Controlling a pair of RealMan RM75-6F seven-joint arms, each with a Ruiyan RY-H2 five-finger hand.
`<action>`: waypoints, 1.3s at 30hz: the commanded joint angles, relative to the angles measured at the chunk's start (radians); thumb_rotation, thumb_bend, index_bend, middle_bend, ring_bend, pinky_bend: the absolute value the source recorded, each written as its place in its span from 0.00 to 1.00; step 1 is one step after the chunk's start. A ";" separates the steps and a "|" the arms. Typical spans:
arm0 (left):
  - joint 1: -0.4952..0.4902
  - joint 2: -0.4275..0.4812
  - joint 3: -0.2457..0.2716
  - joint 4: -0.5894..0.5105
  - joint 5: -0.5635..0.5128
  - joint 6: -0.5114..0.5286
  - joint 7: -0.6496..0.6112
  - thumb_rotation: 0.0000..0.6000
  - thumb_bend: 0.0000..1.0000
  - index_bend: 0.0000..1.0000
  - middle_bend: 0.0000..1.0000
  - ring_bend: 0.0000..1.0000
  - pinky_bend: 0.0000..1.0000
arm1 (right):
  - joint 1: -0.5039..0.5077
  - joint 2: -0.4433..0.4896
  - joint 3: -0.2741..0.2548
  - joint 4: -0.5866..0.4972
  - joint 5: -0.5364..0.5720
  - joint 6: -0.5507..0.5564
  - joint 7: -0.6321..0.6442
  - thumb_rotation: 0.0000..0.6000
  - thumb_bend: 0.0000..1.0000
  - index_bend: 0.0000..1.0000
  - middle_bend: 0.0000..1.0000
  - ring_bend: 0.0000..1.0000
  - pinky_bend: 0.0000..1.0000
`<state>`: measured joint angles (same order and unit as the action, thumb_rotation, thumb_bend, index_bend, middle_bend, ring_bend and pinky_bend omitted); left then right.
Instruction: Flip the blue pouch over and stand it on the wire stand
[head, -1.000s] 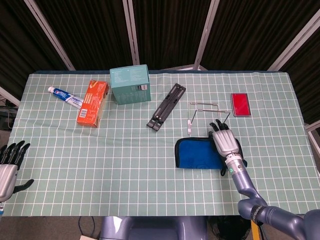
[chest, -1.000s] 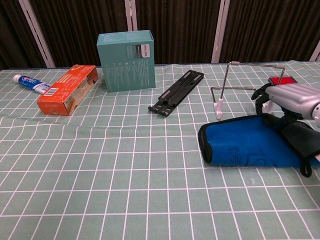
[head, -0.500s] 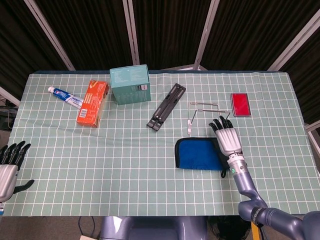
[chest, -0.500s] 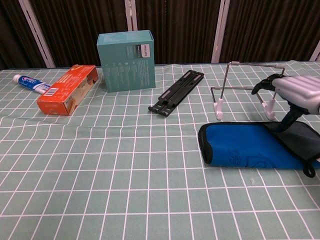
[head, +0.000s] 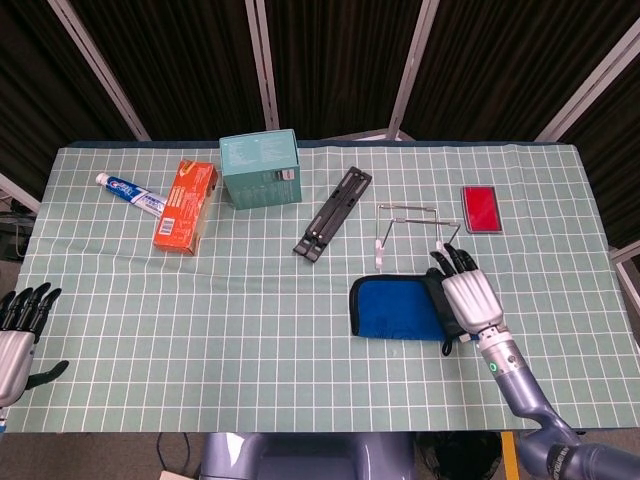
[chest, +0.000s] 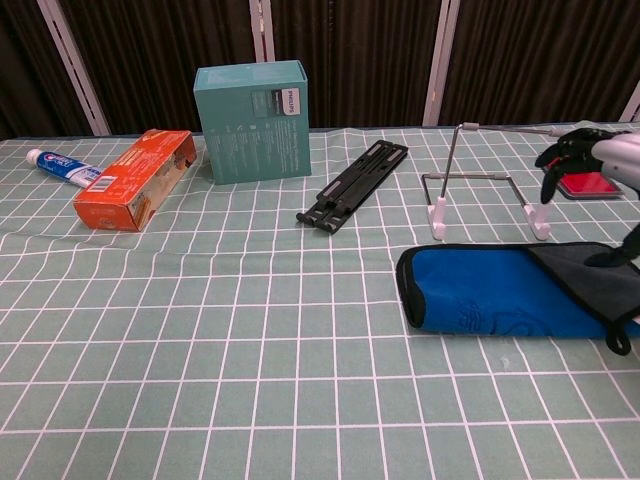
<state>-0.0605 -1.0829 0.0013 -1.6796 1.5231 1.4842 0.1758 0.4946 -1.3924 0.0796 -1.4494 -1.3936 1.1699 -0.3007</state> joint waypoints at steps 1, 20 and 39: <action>0.001 0.001 0.001 -0.003 0.004 0.003 0.000 1.00 0.00 0.00 0.00 0.00 0.00 | -0.030 0.042 -0.049 -0.036 -0.065 0.032 0.029 1.00 0.01 0.42 0.11 0.00 0.13; 0.005 0.001 0.000 -0.005 0.004 0.010 0.006 1.00 0.00 0.00 0.00 0.00 0.00 | -0.057 -0.067 -0.167 0.264 -0.290 0.071 -0.003 1.00 0.13 0.46 0.11 0.00 0.16; 0.001 -0.006 -0.001 0.000 -0.003 0.000 0.018 1.00 0.00 0.00 0.00 0.00 0.00 | -0.063 -0.101 -0.180 0.382 -0.332 0.084 -0.009 1.00 0.14 0.46 0.11 0.00 0.18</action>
<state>-0.0590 -1.0893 0.0002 -1.6798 1.5203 1.4841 0.1935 0.4324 -1.4945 -0.0992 -1.0685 -1.7248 1.2531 -0.3100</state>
